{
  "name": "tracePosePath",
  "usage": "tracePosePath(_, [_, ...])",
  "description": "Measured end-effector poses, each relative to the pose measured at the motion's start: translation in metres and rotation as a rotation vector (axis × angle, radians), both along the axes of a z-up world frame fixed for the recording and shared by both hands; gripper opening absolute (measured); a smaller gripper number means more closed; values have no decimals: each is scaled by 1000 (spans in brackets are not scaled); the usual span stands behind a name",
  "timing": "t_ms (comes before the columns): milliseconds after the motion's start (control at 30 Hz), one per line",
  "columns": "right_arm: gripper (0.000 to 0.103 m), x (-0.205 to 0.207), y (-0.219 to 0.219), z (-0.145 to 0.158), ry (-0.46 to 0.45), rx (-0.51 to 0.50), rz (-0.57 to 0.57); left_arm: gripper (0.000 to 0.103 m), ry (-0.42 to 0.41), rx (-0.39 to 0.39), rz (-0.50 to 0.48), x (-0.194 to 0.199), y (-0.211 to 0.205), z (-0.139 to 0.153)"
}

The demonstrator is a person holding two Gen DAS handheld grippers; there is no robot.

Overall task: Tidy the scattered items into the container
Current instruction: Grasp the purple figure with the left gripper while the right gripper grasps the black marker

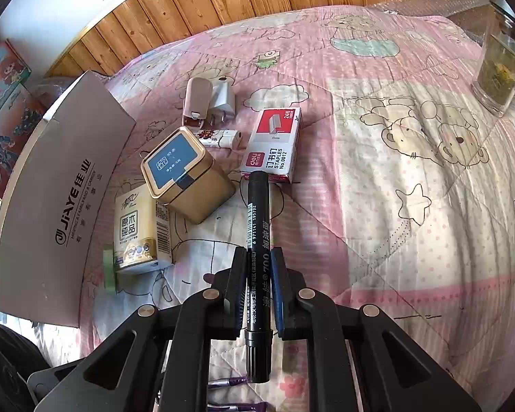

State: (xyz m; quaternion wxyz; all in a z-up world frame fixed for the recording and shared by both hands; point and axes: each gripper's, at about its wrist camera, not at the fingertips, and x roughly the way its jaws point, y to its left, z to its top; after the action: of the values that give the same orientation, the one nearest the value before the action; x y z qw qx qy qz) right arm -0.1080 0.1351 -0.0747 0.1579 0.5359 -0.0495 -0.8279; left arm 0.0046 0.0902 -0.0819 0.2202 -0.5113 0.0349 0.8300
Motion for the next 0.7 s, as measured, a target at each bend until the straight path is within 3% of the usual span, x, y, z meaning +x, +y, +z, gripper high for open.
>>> tracePosePath(33, [14,1,2,0,-3,-6,-3,39,9,-17,12,0,-1,0])
tracePosePath(300, [14,8,10,8,4,-29,-12,11,12,14,67,-1,-15,9])
tracePosePath(467, [14,11,12,10,6,-31,-12,10,3,15,105,-3,-20,12])
tracePosePath(500, [15,11,13,10,6,-31,-13,10,-11,30,99,-3,-20,11])
tracePosePath(533, [15,11,13,10,6,-31,-15,17,-24,44,91,-3,-19,10])
tracePosePath(633, [15,11,15,9,1,-35,-16,46,-36,37,51,-2,-19,7])
tracePosePath(700, [15,10,14,8,-4,-38,-12,58,-19,14,15,1,-11,7])
